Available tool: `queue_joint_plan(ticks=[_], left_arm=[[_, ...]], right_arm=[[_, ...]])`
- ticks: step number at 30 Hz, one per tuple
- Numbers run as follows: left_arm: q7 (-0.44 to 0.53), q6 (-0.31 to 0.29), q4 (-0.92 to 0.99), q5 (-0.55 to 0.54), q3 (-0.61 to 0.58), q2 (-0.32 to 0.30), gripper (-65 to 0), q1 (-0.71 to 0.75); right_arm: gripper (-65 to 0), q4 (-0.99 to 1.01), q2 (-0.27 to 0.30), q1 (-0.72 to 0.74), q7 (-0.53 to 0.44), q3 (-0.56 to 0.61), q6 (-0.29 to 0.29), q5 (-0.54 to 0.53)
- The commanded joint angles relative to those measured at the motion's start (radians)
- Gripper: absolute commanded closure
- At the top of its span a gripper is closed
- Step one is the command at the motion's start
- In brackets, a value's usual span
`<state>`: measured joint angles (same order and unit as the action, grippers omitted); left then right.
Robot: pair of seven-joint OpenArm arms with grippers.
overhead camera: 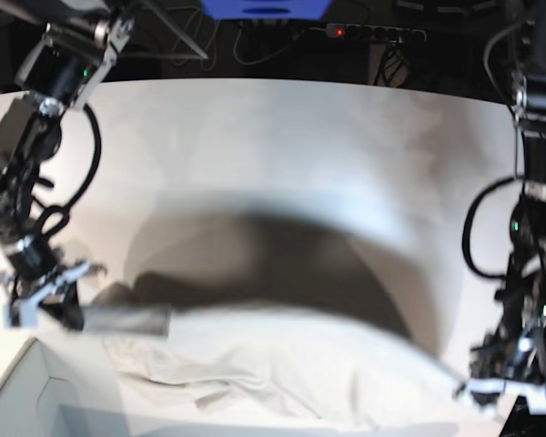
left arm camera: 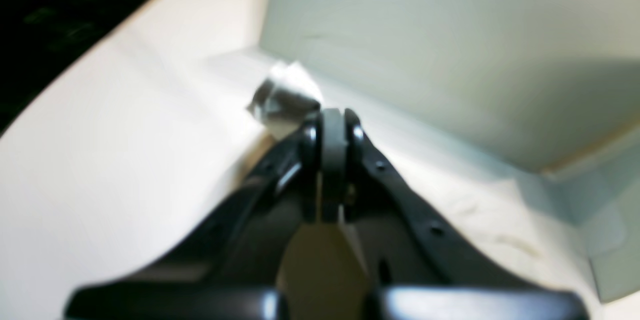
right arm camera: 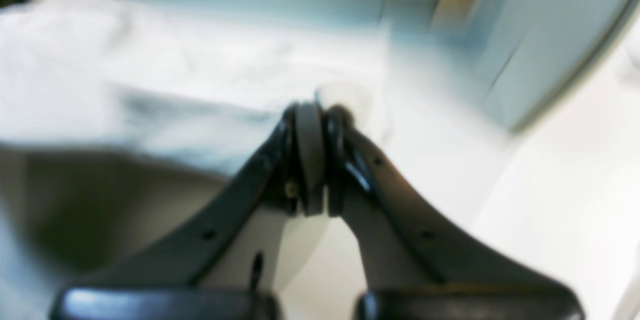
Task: Layout the t-shirt on the table in an organized manner, then fold the t-shirt properly
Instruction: 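Lift the shirt with both grippers and fling it out over the table, then pull the shirt's collar edge taut with both grippers and lay it flat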
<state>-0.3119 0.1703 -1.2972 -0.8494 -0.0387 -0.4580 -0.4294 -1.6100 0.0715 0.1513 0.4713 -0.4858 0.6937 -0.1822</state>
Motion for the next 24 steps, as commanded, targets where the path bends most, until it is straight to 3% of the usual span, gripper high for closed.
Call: queue_joint_plan(ticks=[1,5,12,16,24], left_arm=[[0.007,-0.018,-0.054,-0.003,0.032,-0.005,0.0,0.051],[0.007,-0.018,-0.175,-0.003,0.148,0.000,0.0,0.290],[0.007,-0.021,-0.313,-0.003,0.354,0.081,0.0,0.628],[0.007,-0.022,-0.315,-0.003,0.411,0.113,0.0,0.719],[0.009,-0.022,-0.305,-0.003,0.414,0.143,0.0,0.785]], right_arm=[[0.0,-0.039,0.004,-0.026,-0.055,0.000,0.004,-0.047],[0.0,-0.072,-0.002,-0.192,-0.090,0.002,0.004,-0.102],[0.0,-0.184,-0.037,-0.448,-0.162,0.000,0.004,-0.121],[0.0,-0.207,-0.042,-0.529,-0.176,0.000,0.004,-0.121],[0.0,-0.102,-0.040,-0.549,-0.181,-0.001,0.004,-0.121]])
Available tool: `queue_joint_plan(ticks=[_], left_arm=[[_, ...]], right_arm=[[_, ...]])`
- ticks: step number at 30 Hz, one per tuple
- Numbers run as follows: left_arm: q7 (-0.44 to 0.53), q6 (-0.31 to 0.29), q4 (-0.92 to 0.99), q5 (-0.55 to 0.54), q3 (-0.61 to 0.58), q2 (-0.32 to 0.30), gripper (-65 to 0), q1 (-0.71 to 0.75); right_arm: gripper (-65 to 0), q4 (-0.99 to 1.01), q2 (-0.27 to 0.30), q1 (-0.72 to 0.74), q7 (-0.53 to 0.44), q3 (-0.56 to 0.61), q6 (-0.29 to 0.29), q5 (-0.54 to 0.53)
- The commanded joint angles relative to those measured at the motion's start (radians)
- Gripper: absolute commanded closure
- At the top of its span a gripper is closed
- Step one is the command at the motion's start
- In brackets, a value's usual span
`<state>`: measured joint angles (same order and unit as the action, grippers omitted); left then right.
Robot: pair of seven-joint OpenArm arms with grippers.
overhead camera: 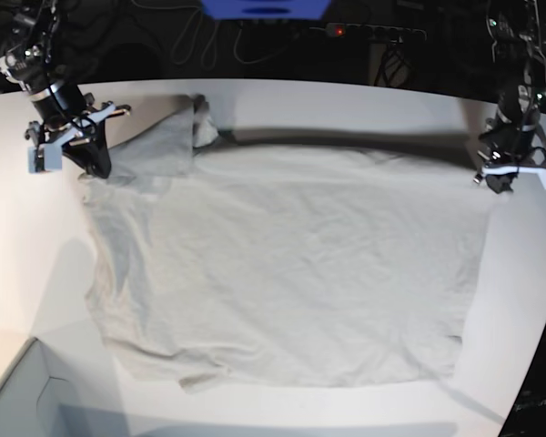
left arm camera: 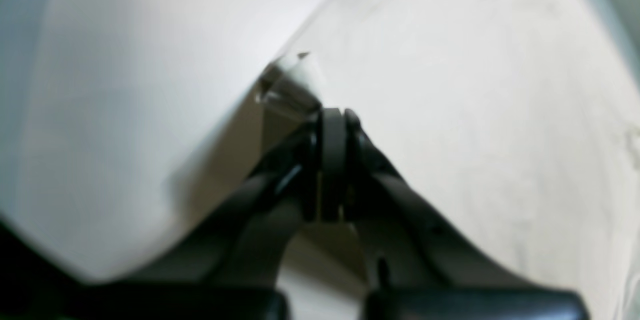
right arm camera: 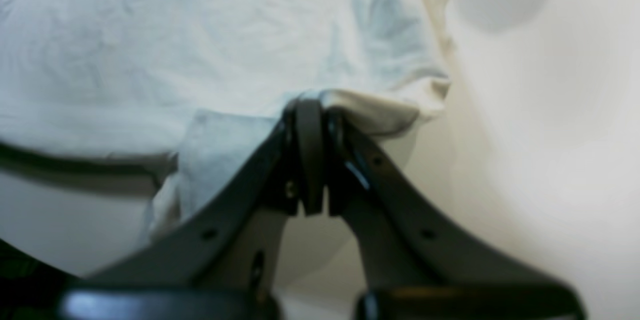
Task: Layout the t-shirt on the table in an organized manner, then fold the t-shirt properly
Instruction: 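Pull the shirt's collar edge taut with both grippers and lay it flat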
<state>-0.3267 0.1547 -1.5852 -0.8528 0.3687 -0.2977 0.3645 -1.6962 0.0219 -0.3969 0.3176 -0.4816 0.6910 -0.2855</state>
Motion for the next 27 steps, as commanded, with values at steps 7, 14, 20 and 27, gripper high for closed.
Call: queue_joint_plan(ticks=[7,14,20,27], left_arm=[[0.030,-0.008,-0.040,0.000,0.008,-0.016,0.0,0.078],[0.031,-0.008,-0.028,0.000,0.008,-0.014,0.0,0.113],[0.031,-0.008,-0.036,0.000,0.008,-0.014,0.0,0.110],[0.031,-0.008,-0.028,0.000,0.006,0.021,0.0,0.110]], right_arm=[[0.0,-0.003,0.003,-0.009,-0.027,-0.084,0.007,-0.018],[0.0,0.058,0.000,-0.041,-0.025,-0.101,0.007,-0.018],[-6.1,0.167,0.008,-0.004,-0.019,-0.107,0.007,-0.013],[-25.5,0.172,0.045,-0.021,-0.018,-0.148,0.007,-0.014]])
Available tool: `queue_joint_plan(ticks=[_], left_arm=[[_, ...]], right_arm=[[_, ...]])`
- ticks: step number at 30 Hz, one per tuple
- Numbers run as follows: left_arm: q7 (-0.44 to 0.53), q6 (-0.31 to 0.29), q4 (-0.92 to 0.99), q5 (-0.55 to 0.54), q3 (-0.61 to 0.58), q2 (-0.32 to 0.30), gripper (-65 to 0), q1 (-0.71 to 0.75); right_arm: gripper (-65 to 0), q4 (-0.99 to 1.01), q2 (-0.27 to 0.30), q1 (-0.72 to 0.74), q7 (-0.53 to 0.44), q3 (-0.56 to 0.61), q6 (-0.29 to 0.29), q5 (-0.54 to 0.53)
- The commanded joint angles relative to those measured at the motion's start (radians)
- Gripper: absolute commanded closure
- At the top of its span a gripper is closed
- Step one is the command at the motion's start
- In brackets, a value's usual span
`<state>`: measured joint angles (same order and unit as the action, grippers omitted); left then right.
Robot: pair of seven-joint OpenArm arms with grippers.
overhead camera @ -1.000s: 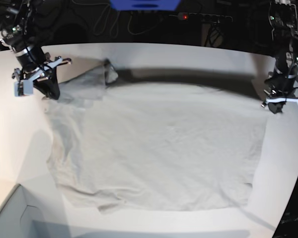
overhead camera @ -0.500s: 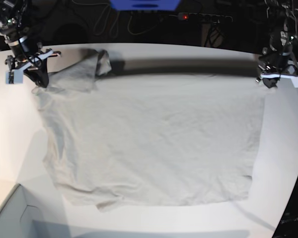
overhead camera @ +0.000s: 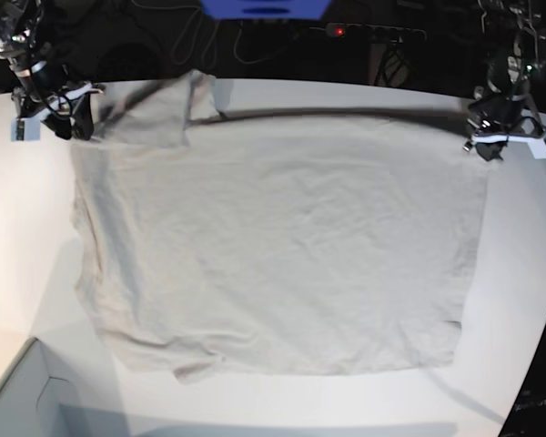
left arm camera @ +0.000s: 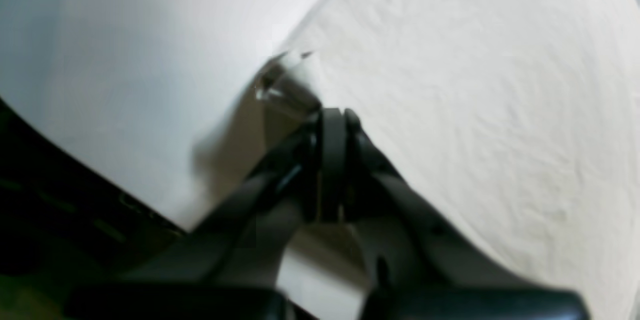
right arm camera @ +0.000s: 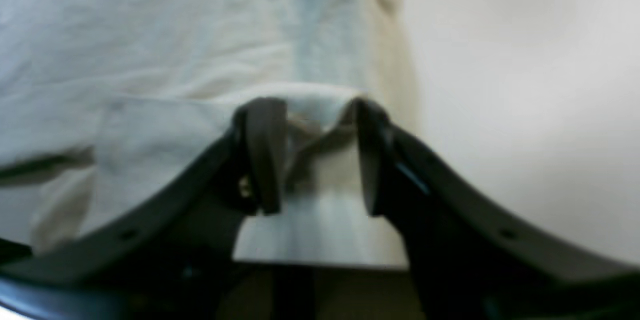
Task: Layout the t-shirt on the table in an organized manner, then fold the t-shirt properly
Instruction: 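Pull the shirt's collar edge taut with both grippers and lay it flat, then release the shirt with the right gripper and raise it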
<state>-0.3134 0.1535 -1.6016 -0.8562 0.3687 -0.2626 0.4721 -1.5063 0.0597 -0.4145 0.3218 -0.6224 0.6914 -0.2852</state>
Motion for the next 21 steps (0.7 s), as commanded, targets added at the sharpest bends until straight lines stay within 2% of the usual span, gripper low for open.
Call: queue_joint_plan(ticks=[1,4,7,10,14,21], left_arm=[[0.018,-0.007,-0.012,0.004,0.006,-0.011,0.0,0.003],[0.018,-0.007,-0.015,0.004,0.006,0.004,0.0,0.003],[0.018,-0.007,-0.021,0.004,0.006,0.004,0.0,0.007],[0.015,-0.007,-0.019,0.004,0.006,0.004,0.0,0.009],[0.015,-0.007,-0.012,0.004,0.006,0.004,0.0,0.009],[0.015,-0.007,-0.012,0.004,0.006,0.004,0.0,0.009]], right_arm=[[-27.1,-0.020,0.006,-0.005,-0.022,-0.035,0.007,-0.016],[-29.8,-0.023,-0.018,-0.011,-0.023,-0.116,0.007,-0.018],[-29.9,-0.083,-0.031,-0.047,-0.026,-0.127,0.007,-0.018],[-30.2,-0.155,-0.033,-0.088,-0.025,-0.067,0.007,-0.018],[-30.2,-0.210,-0.064,-0.116,-0.029,0.000,0.007,-0.013],[-30.2,-0.147,-0.054,-0.082,-0.029,0.108,0.007,-0.012]])
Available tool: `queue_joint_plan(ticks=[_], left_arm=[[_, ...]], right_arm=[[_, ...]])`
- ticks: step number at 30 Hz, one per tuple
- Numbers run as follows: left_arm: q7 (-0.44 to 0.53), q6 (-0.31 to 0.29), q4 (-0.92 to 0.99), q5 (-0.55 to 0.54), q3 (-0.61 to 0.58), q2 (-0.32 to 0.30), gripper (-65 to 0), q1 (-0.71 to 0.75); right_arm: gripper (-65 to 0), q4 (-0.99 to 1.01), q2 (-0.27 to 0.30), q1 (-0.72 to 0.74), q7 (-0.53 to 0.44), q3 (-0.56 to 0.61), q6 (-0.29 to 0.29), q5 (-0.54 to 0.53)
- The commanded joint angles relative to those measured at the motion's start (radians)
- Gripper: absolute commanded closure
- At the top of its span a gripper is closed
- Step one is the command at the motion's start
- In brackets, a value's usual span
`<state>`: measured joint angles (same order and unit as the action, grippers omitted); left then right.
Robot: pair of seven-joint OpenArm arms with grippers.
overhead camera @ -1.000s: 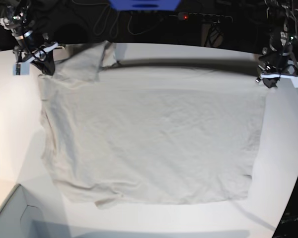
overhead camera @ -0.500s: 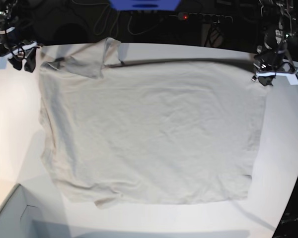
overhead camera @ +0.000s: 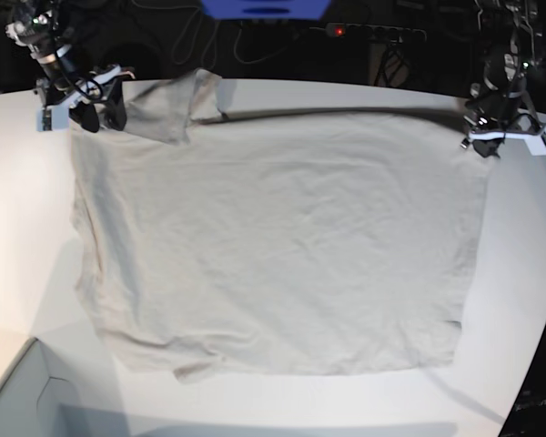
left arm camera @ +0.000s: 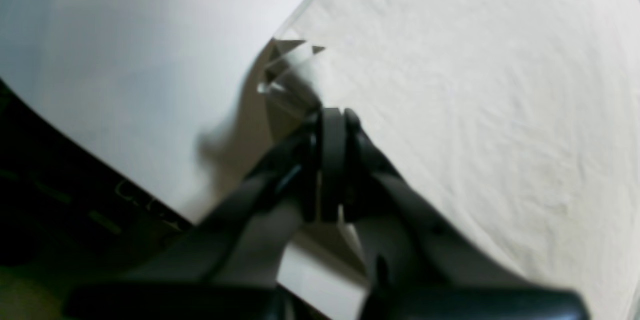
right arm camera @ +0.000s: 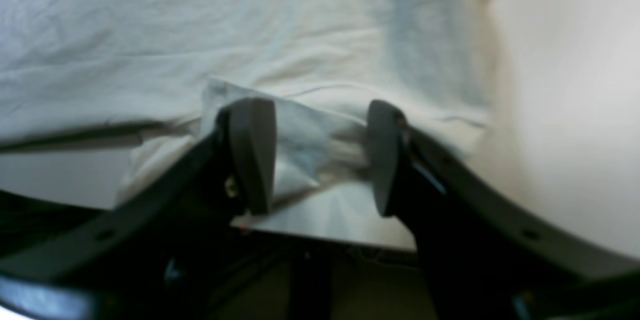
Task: Layout the t-shirt on the table in an organized manner, then fold the t-shirt properly
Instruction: 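Release the shirt with the right gripper and raise it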
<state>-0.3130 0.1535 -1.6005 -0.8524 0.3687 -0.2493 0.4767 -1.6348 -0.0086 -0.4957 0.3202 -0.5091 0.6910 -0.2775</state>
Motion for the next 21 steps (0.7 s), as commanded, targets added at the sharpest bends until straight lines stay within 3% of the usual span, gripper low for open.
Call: queue_joint_plan(ticks=[1,6,11,18,21], left_arm=[[0.015,-0.007,-0.013,0.000,0.006,-0.009,0.0,0.004],[0.016,-0.007,-0.013,0.002,0.006,-0.009,0.0,0.004],[0.016,-0.007,-0.013,0.002,0.006,-0.009,0.0,0.004],[0.016,-0.007,-0.013,0.002,0.006,-0.009,0.0,0.001],[0.016,-0.007,-0.013,0.002,0.006,-0.011,0.0,0.000]], right_arm=[[-30.2,-0.002,0.017,0.007,-0.028,0.010,0.007,-0.019],[-30.2,0.037,0.094,0.027,-0.029,0.111,0.007,-0.018],[-30.2,0.064,0.138,0.062,-0.029,0.126,0.007,-0.010],[-30.3,0.075,0.197,0.116,-0.029,0.238,0.007,0.245],[-30.3,0.066,0.215,0.116,-0.031,0.260,0.007,0.281]])
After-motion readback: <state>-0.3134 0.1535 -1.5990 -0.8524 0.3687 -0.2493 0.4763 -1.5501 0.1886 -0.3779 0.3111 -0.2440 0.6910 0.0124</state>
